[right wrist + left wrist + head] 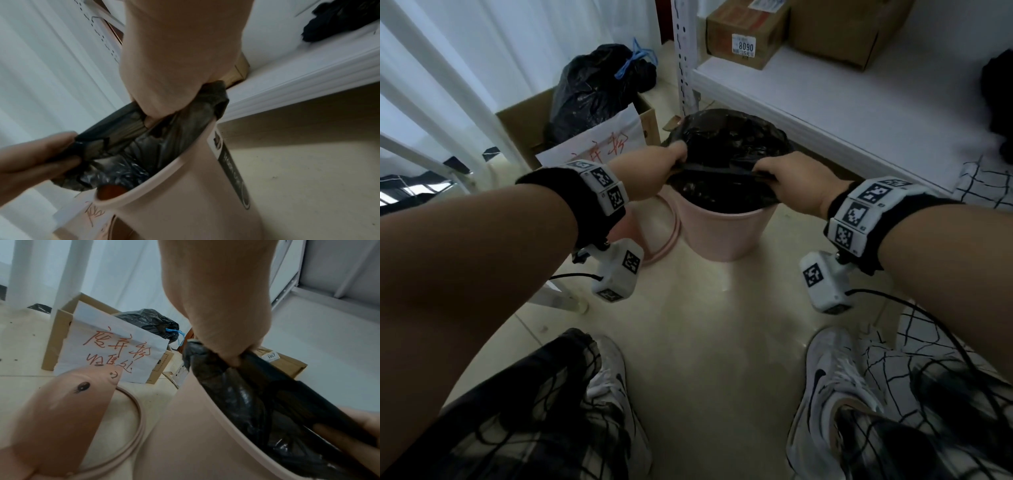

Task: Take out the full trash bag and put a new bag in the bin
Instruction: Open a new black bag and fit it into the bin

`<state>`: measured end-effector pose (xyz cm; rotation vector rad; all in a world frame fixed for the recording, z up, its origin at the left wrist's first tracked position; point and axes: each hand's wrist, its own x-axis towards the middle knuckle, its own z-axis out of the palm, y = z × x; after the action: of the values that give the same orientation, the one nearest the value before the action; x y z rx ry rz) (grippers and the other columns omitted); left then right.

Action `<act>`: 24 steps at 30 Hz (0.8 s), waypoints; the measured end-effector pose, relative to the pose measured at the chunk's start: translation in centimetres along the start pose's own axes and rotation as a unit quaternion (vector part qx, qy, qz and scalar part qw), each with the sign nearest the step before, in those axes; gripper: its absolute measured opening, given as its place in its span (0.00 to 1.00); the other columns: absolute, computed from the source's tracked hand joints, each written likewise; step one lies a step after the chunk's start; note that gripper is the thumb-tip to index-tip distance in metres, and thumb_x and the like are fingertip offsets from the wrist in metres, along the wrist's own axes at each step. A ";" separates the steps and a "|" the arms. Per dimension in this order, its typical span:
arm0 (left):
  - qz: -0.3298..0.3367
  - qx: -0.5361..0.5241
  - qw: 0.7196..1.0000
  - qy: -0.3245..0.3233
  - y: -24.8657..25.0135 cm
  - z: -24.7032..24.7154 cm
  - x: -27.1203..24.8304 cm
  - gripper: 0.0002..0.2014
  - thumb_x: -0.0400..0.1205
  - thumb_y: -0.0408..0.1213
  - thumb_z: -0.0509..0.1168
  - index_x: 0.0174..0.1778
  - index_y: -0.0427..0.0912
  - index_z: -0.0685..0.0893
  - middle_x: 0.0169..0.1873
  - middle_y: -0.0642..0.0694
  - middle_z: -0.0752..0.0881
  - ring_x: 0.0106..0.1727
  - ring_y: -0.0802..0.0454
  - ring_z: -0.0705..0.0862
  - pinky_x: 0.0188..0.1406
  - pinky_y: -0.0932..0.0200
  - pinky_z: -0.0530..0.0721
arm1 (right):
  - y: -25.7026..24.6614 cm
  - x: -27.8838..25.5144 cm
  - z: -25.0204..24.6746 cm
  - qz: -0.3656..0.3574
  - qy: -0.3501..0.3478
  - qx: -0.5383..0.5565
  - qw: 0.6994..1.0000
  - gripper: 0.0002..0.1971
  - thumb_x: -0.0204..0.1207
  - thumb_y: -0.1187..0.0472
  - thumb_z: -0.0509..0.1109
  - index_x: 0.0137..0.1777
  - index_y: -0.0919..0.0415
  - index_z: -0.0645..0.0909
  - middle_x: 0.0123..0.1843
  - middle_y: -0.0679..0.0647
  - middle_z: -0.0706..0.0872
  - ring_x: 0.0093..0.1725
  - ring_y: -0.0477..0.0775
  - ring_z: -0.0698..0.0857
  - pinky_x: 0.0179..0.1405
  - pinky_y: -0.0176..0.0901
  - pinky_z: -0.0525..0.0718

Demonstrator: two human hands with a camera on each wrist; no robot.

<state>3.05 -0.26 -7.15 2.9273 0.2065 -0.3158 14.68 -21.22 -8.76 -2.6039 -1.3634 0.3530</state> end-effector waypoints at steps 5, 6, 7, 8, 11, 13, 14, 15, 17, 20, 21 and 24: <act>-0.007 -0.117 0.988 0.099 0.3 -0.5 0.2 0.13 0.85 0.36 0.56 0.64 0.36 0.68 0.42 0.41 0.78 0.39 0.43 0.78 0.38 0.54 0.72 | -0.3 0.7 -0.5 0.035 0.071 0.117 0.990 0.11 0.82 0.61 0.61 0.55 0.68 0.80 0.56 0.66 0.82 0.57 0.64 0.81 0.52 0.45 0.74; 0.005 -0.133 0.988 0.084 0.4 -0.6 0.2 0.17 0.84 0.40 0.61 0.66 0.37 0.68 0.45 0.43 0.78 0.42 0.45 0.78 0.40 0.56 0.72 | -0.7 0.9 -0.7 0.044 0.072 0.165 0.983 0.13 0.82 0.58 0.62 0.54 0.69 0.80 0.55 0.66 0.82 0.56 0.63 0.81 0.52 0.45 0.74; 0.016 -0.145 0.987 0.060 0.5 -0.7 0.3 0.23 0.81 0.45 0.65 0.68 0.39 0.68 0.48 0.46 0.79 0.47 0.48 0.79 0.44 0.57 0.73 | -1.1 1.0 -0.8 0.056 0.062 0.216 0.973 0.16 0.80 0.54 0.65 0.54 0.69 0.80 0.54 0.65 0.84 0.55 0.62 0.82 0.51 0.46 0.76; 0.024 -0.142 0.989 0.035 0.6 -0.8 0.4 0.27 0.79 0.47 0.69 0.71 0.41 0.69 0.53 0.48 0.79 0.52 0.50 0.79 0.49 0.58 0.74 | -1.4 1.0 -0.9 0.062 0.042 0.255 0.964 0.18 0.77 0.50 0.69 0.54 0.67 0.80 0.52 0.63 0.85 0.53 0.59 0.83 0.51 0.48 0.79; 0.037 -0.006 0.999 -0.010 0.9 -0.5 0.9 0.21 0.78 0.44 0.69 0.65 0.40 0.78 0.60 0.41 0.79 0.60 0.44 0.79 0.57 0.55 0.75 | -2.2 1.1 -0.6 0.037 -0.020 0.225 0.973 0.21 0.66 0.54 0.80 0.52 0.61 0.74 0.50 0.54 0.81 0.51 0.53 0.80 0.48 0.43 0.76; 0.048 0.049 0.998 -0.006 1.1 -0.3 1.1 0.16 0.80 0.43 0.66 0.59 0.37 0.81 0.59 0.38 0.77 0.61 0.40 0.77 0.59 0.50 0.75 | -2.5 1.1 -0.4 0.009 -0.067 0.198 0.978 0.27 0.64 0.60 0.81 0.60 0.56 0.72 0.56 0.51 0.79 0.57 0.51 0.78 0.56 0.40 0.75; 0.054 0.048 0.997 -0.002 1.2 -0.3 1.1 0.15 0.79 0.41 0.65 0.58 0.37 0.81 0.59 0.38 0.77 0.61 0.40 0.77 0.59 0.50 0.74 | -2.5 1.1 -0.3 -0.003 -0.095 0.170 0.981 0.30 0.65 0.62 0.80 0.66 0.55 0.73 0.59 0.50 0.79 0.61 0.50 0.77 0.61 0.40 0.74; 0.059 0.021 0.998 0.006 1.2 -0.4 1.1 0.14 0.79 0.38 0.65 0.58 0.37 0.80 0.58 0.39 0.78 0.60 0.41 0.77 0.57 0.52 0.74 | -2.3 1.1 -0.2 -0.015 -0.114 0.131 0.985 0.26 0.66 0.63 0.79 0.64 0.56 0.76 0.59 0.51 0.81 0.61 0.50 0.78 0.61 0.41 0.75; 0.053 -0.054 0.997 0.010 1.3 -0.5 1.0 0.08 0.79 0.33 0.64 0.53 0.37 0.76 0.45 0.42 0.80 0.50 0.42 0.79 0.42 0.57 0.74 | -2.3 0.9 -0.1 -0.010 -0.139 0.036 0.990 0.06 0.72 0.64 0.72 0.39 0.54 0.78 0.42 0.53 0.83 0.51 0.58 0.82 0.47 0.43 0.75; 0.051 -0.091 0.994 0.006 1.9 0.0 0.9 0.09 0.81 0.32 0.62 0.52 0.40 0.68 0.33 0.51 0.72 0.40 0.47 0.75 0.29 0.63 0.68 | -2.0 0.9 0.0 0.015 -0.122 -0.036 0.992 0.17 0.76 0.62 0.64 0.27 0.49 0.66 0.30 0.49 0.73 0.42 0.58 0.77 0.44 0.43 0.69; 0.060 -0.105 0.993 -0.007 2.2 0.1 0.8 0.12 0.82 0.36 0.63 0.58 0.40 0.68 0.36 0.51 0.75 0.42 0.48 0.76 0.32 0.62 0.70 | -2.0 0.8 -0.1 0.009 -0.114 -0.036 0.993 0.16 0.77 0.59 0.65 0.29 0.49 0.66 0.31 0.49 0.75 0.43 0.57 0.77 0.46 0.43 0.69; 0.082 -0.023 0.993 -0.077 2.0 0.3 1.1 0.24 0.79 0.48 0.67 0.69 0.45 0.70 0.52 0.50 0.79 0.53 0.50 0.79 0.52 0.58 0.75 | -1.9 0.7 -0.3 -0.014 -0.129 -0.054 0.990 0.09 0.73 0.47 0.70 0.39 0.50 0.76 0.43 0.52 0.81 0.51 0.58 0.80 0.51 0.46 0.71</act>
<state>4.35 -2.10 -7.37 2.8340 -0.0470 -0.4999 13.69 -19.63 -8.06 -2.6990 -1.5369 0.6489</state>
